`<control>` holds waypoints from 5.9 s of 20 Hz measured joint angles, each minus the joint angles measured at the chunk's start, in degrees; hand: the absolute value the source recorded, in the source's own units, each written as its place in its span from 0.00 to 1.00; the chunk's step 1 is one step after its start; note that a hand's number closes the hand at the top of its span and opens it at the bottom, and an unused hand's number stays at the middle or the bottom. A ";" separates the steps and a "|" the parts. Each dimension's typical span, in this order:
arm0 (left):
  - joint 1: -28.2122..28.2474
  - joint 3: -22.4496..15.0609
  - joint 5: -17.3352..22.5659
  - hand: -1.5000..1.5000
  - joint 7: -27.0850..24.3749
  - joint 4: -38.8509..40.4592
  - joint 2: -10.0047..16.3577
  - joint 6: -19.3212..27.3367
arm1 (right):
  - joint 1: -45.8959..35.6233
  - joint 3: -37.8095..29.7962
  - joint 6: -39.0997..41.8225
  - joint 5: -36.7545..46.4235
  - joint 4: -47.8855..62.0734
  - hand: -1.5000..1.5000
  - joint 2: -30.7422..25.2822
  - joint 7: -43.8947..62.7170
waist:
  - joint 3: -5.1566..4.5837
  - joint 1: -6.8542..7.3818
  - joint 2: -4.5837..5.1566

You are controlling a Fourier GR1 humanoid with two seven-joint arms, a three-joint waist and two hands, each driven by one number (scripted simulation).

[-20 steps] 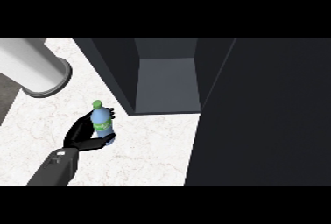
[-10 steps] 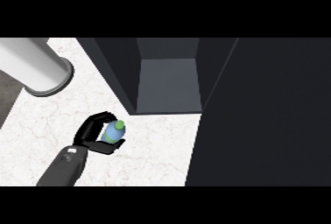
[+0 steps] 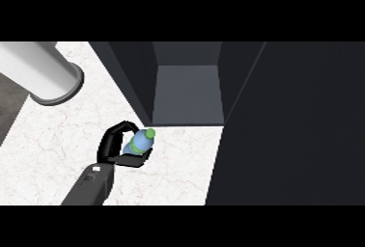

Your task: Pick up the bottled water, place it into the cabinet and close the cabinet

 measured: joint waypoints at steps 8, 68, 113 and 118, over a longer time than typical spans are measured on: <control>2.18 -9.47 11.58 1.00 7.82 -11.94 -2.32 1.60 | 1.07 1.92 -1.07 0.11 0.19 0.00 -0.37 -0.78 | 0.04 0.21 -0.26; -37.57 -23.66 35.42 0.00 19.79 18.07 -2.13 37.49 | 11.16 -1.83 2.81 -6.02 -0.69 0.00 -7.48 -14.94 | 0.00 -3.85 1.43; -13.26 -32.62 41.40 1.00 27.07 -23.85 -0.52 17.07 | 10.01 -4.07 5.03 -6.03 -0.79 1.00 -11.02 -12.10 | 0.03 1.69 -0.58; -2.85 -35.48 40.49 1.00 29.75 -36.16 3.70 17.29 | 7.62 -2.09 7.97 -5.77 -0.76 1.00 -14.18 -8.54 | 0.03 2.09 -0.56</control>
